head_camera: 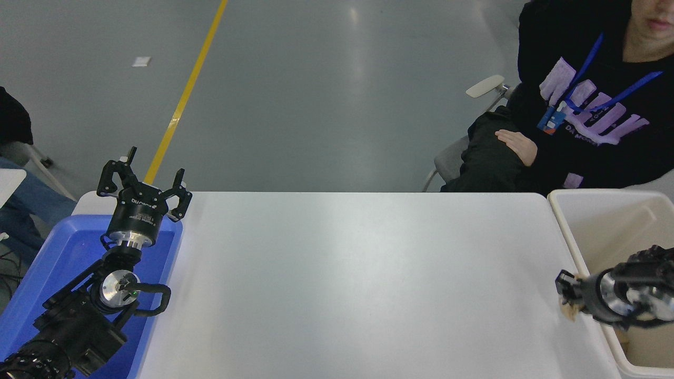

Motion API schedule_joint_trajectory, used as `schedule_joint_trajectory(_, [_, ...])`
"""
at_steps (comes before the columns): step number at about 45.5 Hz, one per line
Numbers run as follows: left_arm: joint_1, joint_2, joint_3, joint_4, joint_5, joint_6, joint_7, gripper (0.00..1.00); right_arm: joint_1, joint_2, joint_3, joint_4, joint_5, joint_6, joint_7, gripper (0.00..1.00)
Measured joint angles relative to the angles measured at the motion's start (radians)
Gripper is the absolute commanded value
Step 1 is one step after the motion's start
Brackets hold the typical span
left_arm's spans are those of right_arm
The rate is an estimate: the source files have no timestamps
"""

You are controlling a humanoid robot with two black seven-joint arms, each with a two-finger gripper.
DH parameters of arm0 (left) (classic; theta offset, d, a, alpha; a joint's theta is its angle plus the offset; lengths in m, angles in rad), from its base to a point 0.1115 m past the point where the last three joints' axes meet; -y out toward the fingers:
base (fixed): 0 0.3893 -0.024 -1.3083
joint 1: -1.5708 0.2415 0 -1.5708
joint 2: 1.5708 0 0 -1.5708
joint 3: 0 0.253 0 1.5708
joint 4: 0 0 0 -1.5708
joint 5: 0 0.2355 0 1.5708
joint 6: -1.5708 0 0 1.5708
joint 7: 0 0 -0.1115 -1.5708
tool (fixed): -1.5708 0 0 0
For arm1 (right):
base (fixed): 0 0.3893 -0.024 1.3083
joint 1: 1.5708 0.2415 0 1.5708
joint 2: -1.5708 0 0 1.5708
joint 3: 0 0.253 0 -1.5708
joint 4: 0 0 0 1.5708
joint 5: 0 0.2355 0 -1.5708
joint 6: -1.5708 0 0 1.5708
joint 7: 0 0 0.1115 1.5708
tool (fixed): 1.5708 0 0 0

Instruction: Pick up paper ball place in dustbin

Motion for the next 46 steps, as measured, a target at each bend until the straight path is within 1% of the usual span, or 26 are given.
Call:
schedule_joint_trajectory(3, [0.0, 0.0, 0.0, 0.0, 0.0, 0.0, 0.0, 0.98, 0.115, -0.023, -0.067, 0.075, -0.002, 0.049, 0.0, 0.0])
schedule_joint_trajectory(6, [0.0, 0.0, 0.001, 0.0, 0.0, 0.0, 0.001, 0.98, 0.239, -0.05, -0.126, 0.135, -0.007, 0.132, 0.001, 0.0])
schedule_joint_trajectory(11, [0.0, 0.0, 0.001, 0.0, 0.0, 0.0, 0.001, 0.98, 0.457, -0.08, -0.209, 0.203, -0.023, 0.338, 0.001, 0.0])
schedule_joint_trajectory(14, [0.0, 0.0, 0.001, 0.0, 0.0, 0.0, 0.001, 0.98, 0.575, -0.092, -0.247, 0.227, -0.031, 0.427, 0.001, 0.0])
schedule_joint_trajectory(20, [0.0, 0.0, 0.001, 0.0, 0.0, 0.0, 0.001, 0.98, 0.771, -0.105, -0.303, 0.258, -0.039, 0.54, 0.001, 0.0])
schedule_joint_trajectory(27, [0.001, 0.0, 0.001, 0.0, -0.001, 0.0, 0.0, 0.98, 0.923, -0.101, -0.338, 0.277, -0.045, 0.609, 0.0, 0.0])
schedule_joint_trajectory(33, [0.001, 0.0, 0.0, 0.001, -0.001, 0.0, 0.0, 0.98, 1.006, -0.092, -0.347, 0.284, -0.046, 0.634, 0.001, 0.0])
schedule_joint_trajectory(46, [0.001, 0.0, 0.0, 0.0, -0.001, 0.0, 0.0, 0.98, 1.077, -0.085, -0.38, 0.266, -0.041, 0.658, 0.0, 0.0])
